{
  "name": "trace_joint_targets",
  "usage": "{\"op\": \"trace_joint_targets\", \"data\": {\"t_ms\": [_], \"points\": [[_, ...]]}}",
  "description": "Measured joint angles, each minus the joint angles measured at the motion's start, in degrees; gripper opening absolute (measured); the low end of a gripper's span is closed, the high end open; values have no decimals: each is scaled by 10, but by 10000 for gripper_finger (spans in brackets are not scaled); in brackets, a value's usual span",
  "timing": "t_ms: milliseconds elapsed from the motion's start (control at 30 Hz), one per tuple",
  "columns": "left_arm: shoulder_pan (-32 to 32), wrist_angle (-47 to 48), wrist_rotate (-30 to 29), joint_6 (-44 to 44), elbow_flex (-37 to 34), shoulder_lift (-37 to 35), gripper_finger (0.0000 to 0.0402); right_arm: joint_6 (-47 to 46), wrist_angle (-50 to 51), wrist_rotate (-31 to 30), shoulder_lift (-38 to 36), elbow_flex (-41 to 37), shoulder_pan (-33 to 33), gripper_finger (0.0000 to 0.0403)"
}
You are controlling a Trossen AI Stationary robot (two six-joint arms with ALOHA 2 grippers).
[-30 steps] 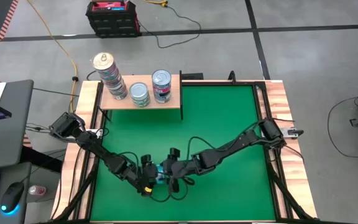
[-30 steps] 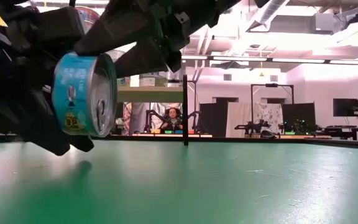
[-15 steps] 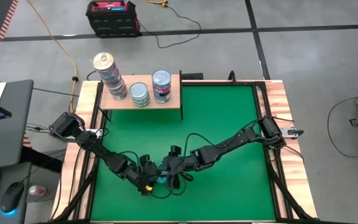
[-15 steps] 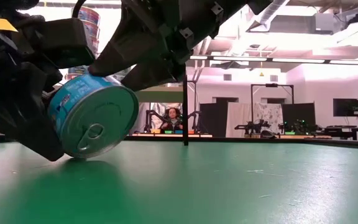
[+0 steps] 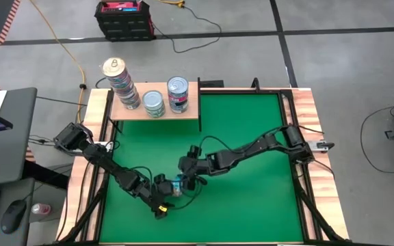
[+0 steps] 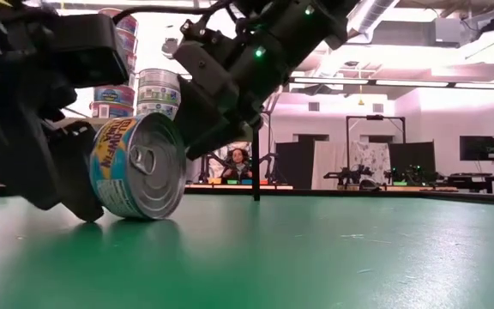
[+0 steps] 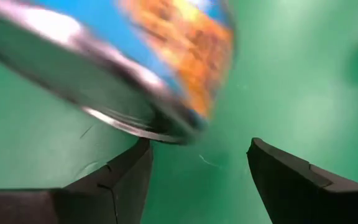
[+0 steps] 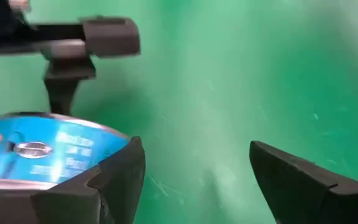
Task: Stack canned seafood by type on shelf
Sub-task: Stack the light blue tuna can on top of the dark blue tuna can on the shelf
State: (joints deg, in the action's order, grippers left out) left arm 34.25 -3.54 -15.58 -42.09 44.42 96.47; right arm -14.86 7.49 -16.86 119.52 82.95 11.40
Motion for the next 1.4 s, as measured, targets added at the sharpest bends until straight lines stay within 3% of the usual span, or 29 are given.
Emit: {"op": "trace_joint_targets", "data": {"t_ms": [267, 433, 833, 1267, 1400], "points": [[-5, 42, 0, -162, 5, -29, 253, -12, 86, -11, -30, 0, -10, 314], [1, 117, -72, -195, 40, -61, 253, 43, 110, -12, -68, 2, -27, 306], [-3, 284, -109, -319, 149, -55, 253, 19, 130, 16, -73, 1, -41, 306], [-35, 300, -101, -342, 188, -16, 252, 12, 138, 17, -73, 1, -68, 306], [-36, 361, -97, -339, 218, 22, 248, 12, 156, 18, -76, 1, -75, 306]]}}
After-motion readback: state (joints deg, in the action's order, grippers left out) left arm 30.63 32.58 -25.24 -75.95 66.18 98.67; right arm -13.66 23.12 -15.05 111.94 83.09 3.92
